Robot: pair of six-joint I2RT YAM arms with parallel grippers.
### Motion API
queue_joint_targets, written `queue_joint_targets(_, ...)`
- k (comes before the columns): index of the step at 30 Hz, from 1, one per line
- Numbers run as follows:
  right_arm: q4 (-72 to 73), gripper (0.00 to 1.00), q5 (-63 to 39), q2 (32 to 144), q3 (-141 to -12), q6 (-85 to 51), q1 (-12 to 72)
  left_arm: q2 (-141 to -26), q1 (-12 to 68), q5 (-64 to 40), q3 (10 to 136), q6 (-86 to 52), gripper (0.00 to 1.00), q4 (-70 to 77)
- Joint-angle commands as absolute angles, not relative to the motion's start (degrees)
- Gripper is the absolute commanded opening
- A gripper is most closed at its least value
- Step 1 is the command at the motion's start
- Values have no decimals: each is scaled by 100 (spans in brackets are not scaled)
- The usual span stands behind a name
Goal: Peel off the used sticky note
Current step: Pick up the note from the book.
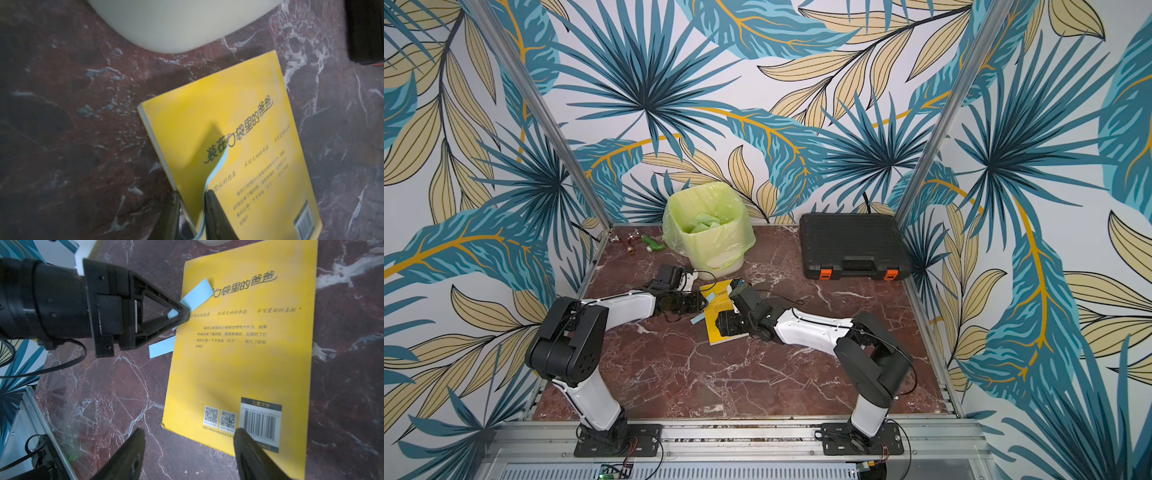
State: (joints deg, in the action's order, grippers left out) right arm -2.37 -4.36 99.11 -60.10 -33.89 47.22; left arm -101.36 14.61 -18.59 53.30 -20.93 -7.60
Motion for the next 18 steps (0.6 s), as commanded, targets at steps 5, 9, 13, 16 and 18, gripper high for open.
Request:
queue_joint_targets(5, -239, 70, -421, 9720, -5924, -3358, 4694, -9535, 1485, -1763, 5089, -2220, 10, -797)
queue_joint_targets(9, -232, 69, -429, 9712, -5933, -3347, 4700, -8981, 1505, -1709, 4976, -2291, 6, -901)
queue_joint_targets(13, -252, 69, -394, 9679, -5915, -3325, 4695, -8242, 1726, -1721, 5025, -2267, 3, -1187)
queue_joint_targets(16, -273, 68, -348, 9630, -5885, -3321, 4694, -7611, 2021, -1705, 5220, -2235, 2, -1442)
queue_joint_targets(18, -269, 68, -343, 9591, -5857, -3327, 4694, -7181, 2108, -1697, 5392, -2287, 2, -1548)
